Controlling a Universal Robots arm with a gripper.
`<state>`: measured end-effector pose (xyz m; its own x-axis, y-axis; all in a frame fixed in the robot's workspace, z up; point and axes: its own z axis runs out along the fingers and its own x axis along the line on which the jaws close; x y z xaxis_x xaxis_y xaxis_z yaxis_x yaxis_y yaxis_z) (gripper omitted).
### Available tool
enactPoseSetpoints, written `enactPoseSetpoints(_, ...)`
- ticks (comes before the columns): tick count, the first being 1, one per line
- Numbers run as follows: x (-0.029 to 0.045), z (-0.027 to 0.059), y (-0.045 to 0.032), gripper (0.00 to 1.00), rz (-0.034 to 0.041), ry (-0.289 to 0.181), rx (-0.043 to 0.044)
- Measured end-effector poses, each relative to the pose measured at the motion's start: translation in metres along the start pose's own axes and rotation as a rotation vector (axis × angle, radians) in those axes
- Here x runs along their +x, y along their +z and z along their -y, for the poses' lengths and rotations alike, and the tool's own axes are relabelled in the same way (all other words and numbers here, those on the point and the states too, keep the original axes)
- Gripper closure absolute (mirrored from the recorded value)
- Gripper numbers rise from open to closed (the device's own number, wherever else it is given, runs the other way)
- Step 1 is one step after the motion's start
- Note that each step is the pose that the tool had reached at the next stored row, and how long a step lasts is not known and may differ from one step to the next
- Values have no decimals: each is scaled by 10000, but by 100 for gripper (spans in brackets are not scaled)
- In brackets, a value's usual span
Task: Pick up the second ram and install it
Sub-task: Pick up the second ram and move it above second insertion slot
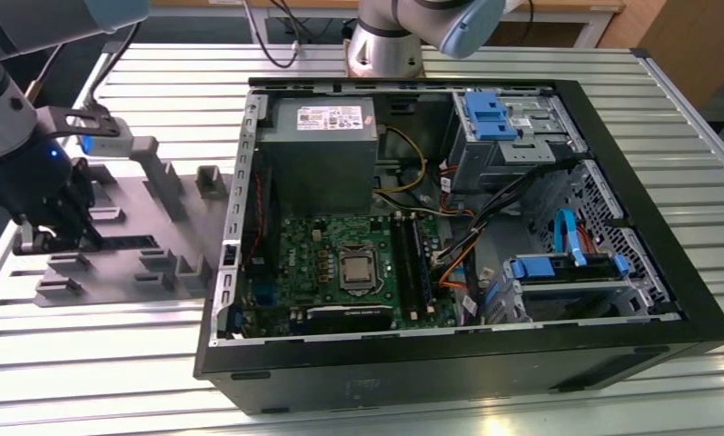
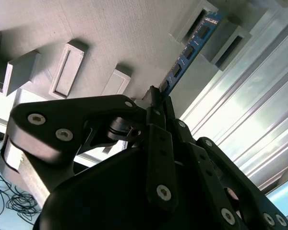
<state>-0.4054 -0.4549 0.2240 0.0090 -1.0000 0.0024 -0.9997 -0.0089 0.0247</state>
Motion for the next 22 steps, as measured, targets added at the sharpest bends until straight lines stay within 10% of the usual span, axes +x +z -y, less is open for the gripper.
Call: enactPoseSetpoints(22, 0, -4, -140, 86, 0, 0, 0)
